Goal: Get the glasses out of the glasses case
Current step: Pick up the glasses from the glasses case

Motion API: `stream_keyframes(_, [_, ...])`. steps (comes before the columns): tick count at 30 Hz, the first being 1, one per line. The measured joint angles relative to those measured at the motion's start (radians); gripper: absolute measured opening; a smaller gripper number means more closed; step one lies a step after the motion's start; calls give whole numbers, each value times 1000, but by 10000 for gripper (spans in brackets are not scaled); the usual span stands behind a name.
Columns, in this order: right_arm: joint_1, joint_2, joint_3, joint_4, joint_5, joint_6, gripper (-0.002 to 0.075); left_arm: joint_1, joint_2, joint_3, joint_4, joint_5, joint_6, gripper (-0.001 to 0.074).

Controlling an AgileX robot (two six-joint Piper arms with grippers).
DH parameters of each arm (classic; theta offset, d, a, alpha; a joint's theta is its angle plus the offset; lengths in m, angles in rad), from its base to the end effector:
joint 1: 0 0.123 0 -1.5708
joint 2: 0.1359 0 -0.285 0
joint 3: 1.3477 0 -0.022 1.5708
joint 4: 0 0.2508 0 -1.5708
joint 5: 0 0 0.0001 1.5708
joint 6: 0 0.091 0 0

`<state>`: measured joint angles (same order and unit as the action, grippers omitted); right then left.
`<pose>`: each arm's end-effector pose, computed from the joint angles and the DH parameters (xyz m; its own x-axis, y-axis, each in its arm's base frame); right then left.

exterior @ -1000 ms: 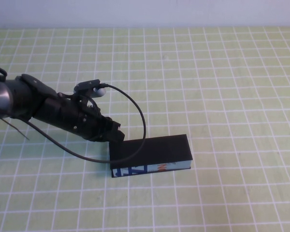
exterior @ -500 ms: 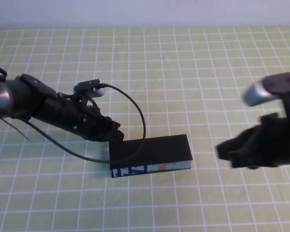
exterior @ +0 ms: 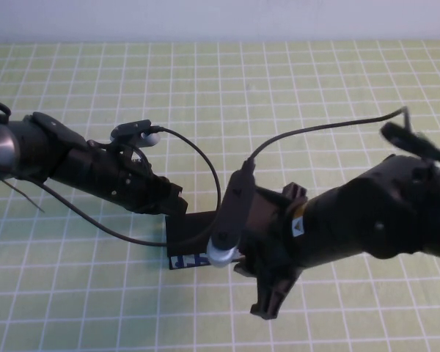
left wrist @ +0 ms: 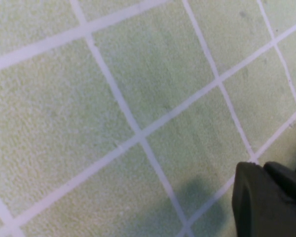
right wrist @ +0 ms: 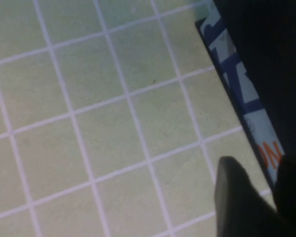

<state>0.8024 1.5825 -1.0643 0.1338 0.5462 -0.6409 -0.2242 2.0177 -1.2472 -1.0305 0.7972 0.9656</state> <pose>0.2248 0.2416 0.2450 -0.1228 -0.8482 -0.5152 -0.9323 0.2766 -0.2331 0.3711 -0.1419 0.1536 -0.8495 0.2779 -0.4485 0.5011 0.6913 -0.5206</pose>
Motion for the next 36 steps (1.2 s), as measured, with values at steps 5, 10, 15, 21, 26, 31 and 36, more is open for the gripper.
stream_keyframes(5, [2,65,-3,-41,-105,-46,297,0,0,0,0,4,0,-4])
stream_keyframes(10, [2,101,-3,-86,-189,-54,309,0,0,0,0,13,0,-4])
stream_keyframes(15, [2,131,-4,-104,-227,-54,309,0,0,0,0,13,0,-4])
stream_keyframes(21, [2,167,-4,-111,-233,-66,309,0,0,0,0,14,0,-4])
stream_keyframes(26, [2,173,-4,-125,-259,-72,309,0,0,0,0,21,0,-4])
stream_keyframes(31, [2,173,-4,-149,-277,-72,308,0,0,0,0,25,0,-4])
stream_keyframes(36, [2,182,-4,-184,-279,-72,308,0,0,0,0,28,2,-4])
